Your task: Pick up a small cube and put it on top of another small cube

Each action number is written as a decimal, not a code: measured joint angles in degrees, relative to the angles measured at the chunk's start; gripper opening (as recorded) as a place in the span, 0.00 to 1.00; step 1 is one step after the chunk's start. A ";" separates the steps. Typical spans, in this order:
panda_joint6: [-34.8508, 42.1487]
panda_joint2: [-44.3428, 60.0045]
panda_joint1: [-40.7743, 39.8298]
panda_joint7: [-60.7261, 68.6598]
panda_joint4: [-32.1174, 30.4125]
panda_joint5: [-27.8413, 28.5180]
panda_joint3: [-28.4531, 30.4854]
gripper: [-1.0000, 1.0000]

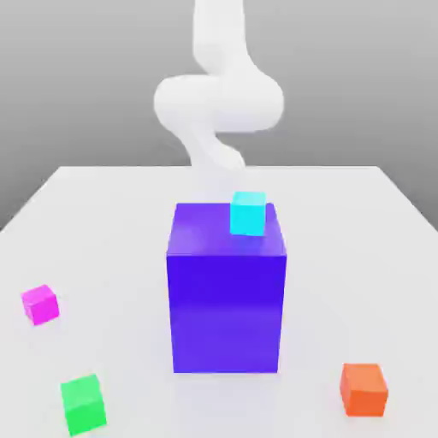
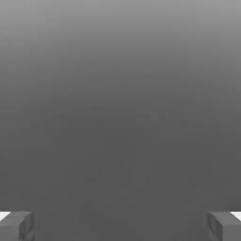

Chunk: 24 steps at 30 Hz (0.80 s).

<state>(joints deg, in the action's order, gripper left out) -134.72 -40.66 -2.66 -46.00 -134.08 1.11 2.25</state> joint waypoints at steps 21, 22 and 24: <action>-24.78 44.37 -22.95 10.83 -19.32 -7.50 22.48 0.50; -25.96 46.62 -24.33 12.54 -19.92 -9.58 21.98 0.50; -28.71 51.02 -26.79 16.35 -19.73 -14.56 19.32 0.50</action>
<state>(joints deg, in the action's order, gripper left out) -163.43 10.36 -29.45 -29.65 -153.81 -13.45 21.57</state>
